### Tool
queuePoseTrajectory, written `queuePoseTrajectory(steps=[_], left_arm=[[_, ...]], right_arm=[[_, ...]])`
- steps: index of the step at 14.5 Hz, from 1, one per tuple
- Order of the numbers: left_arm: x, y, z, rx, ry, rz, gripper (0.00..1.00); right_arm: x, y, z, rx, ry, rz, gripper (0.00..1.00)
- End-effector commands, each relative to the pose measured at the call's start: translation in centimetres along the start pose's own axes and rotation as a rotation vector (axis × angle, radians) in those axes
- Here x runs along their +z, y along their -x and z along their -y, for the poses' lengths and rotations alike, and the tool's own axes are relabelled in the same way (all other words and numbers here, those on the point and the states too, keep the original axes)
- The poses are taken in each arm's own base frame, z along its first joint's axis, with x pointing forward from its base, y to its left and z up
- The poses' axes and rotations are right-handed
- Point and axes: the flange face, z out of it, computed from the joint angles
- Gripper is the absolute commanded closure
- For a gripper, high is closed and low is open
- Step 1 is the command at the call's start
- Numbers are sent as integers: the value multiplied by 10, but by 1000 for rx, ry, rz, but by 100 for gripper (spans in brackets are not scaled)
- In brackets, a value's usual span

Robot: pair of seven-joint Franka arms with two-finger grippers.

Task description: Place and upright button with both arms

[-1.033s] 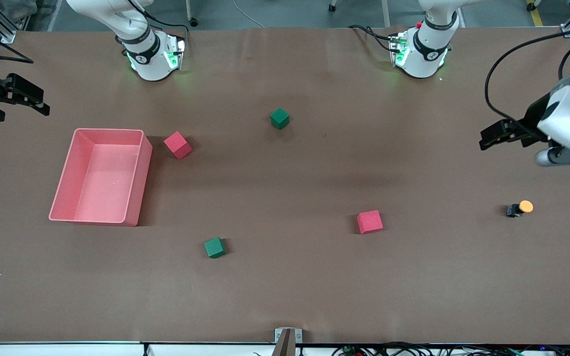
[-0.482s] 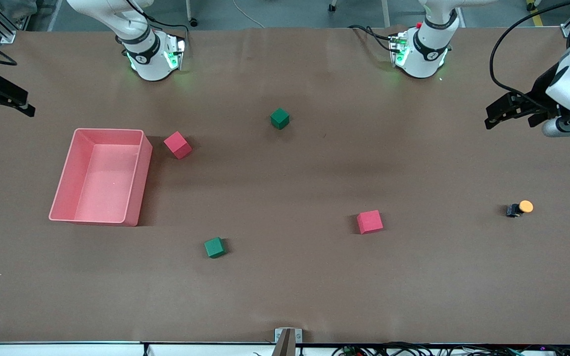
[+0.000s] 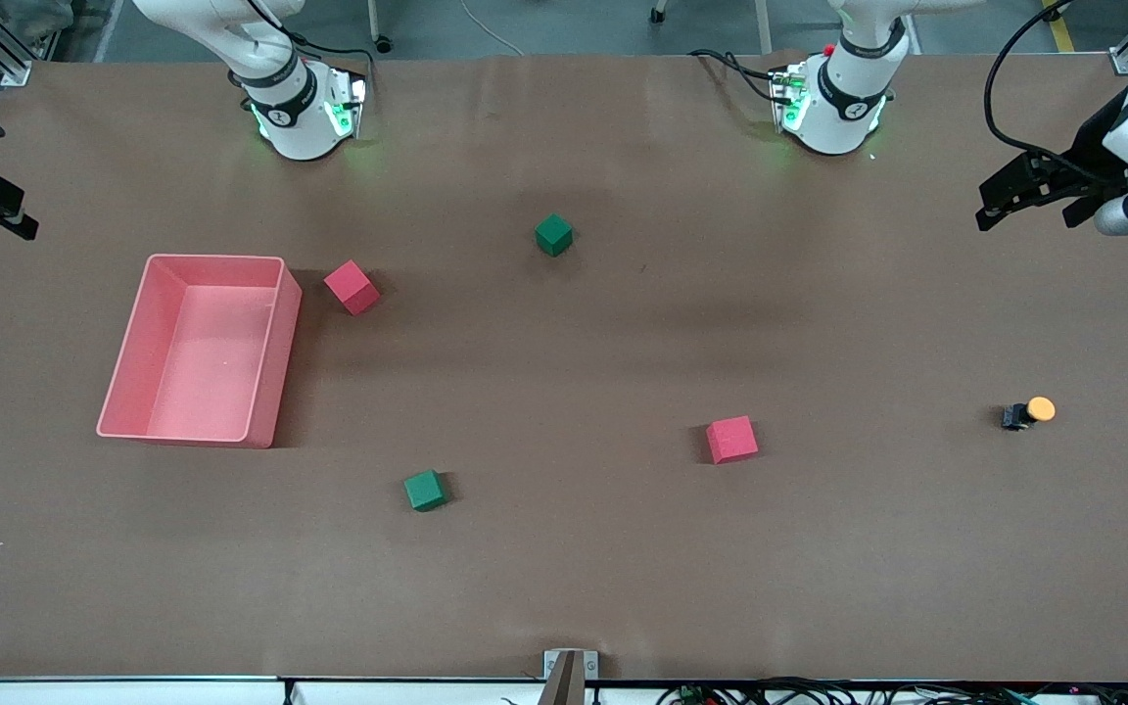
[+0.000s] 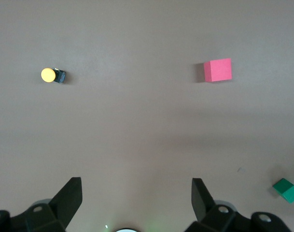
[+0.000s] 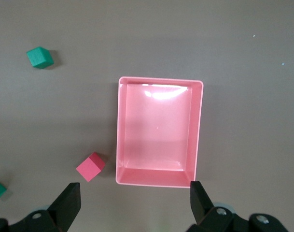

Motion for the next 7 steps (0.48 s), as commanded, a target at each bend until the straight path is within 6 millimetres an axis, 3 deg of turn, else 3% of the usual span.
queuePoseTrajectory(steps=[1,7], left_arm=[[-5,10,0,20,-16,-21,0],[-13,18,-2,55,-63,-26,0]], right_arm=[[-5,2,-4,-6,15,-17,0],[-3,2,7,-22,1,-5,0]])
